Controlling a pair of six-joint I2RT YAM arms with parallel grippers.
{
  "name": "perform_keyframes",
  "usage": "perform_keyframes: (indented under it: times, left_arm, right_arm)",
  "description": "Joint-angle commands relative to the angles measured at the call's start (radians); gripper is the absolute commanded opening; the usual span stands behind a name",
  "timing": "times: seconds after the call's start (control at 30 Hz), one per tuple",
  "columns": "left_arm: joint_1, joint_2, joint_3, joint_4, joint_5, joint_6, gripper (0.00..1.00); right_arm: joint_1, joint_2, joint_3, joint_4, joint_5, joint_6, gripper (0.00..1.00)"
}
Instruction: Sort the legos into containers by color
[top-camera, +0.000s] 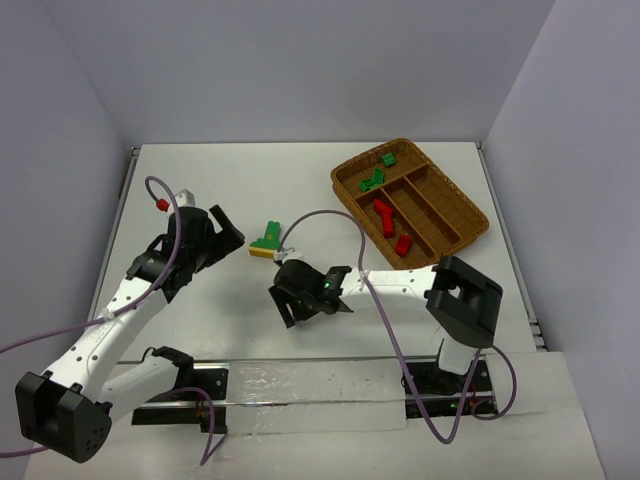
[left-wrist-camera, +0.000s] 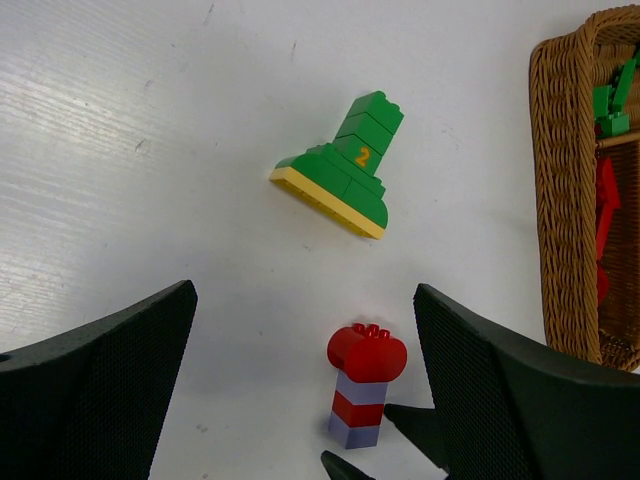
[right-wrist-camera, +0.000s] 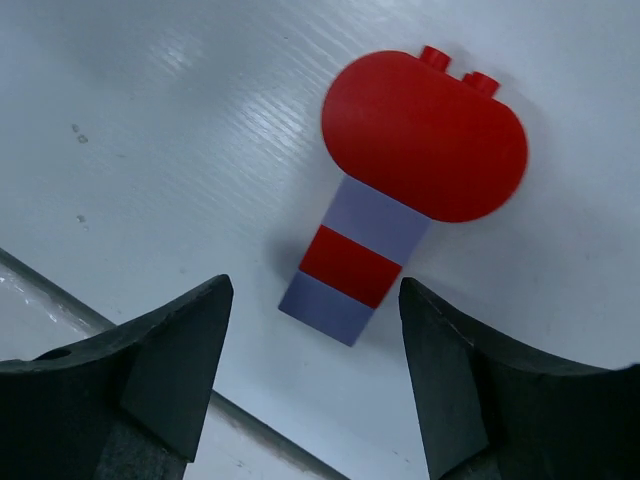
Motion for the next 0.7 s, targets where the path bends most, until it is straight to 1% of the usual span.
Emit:
perform_keyframes:
  times: [0.0,0.13,0.23,0.37,0.5,0.53,0.57,0.6,0.67]
  left_arm:
    - [0.004,-0.032,0.021,0.001,-0.011,-0.012,0.97]
    - [0.004,-0.027,0.019,0.001,-0.003,-0.013,0.97]
    - [0.004,-0.029,0.019,0.001,0.002,-0.016,0.97]
    - [0.004,-0.038,0.019,-0.001,-0.002,-0.013,0.97]
    - [0.004,-0.039,0.016,0.000,-0.001,-0.013,0.97]
    - [0.004,-0.037,0.015,0.004,0.003,-0.013,0.97]
    - [0.004,-0.035,0.015,0.008,0.007,-0.013,0.97]
    - [0.004,-0.034,0.015,0.011,0.014,-0.012,0.97]
    - [0.004,-0.026,0.014,0.018,0.020,-0.009,0.97]
  right_arm:
    - [0.013,0.021,0.061,-0.011,0.054,0.015,0.68]
    - [0.014,0.052,0.080,-0.033,0.057,0.015,0.54]
    - [0.013,0.077,0.105,-0.056,0.059,0.022,0.50]
    - [0.013,0.071,0.102,-0.084,0.085,0.034,0.54]
    - [0.008,0.050,0.086,-0.116,0.143,0.046,0.54]
    - [0.004,0.048,0.081,-0.120,0.145,0.046,0.56]
    - [-0.001,0.043,0.073,-0.122,0.151,0.047,0.61]
    - [-0.006,0.039,0.067,-0.121,0.151,0.047,0.64]
    - [-0.010,0.038,0.058,-0.105,0.133,0.032,0.67]
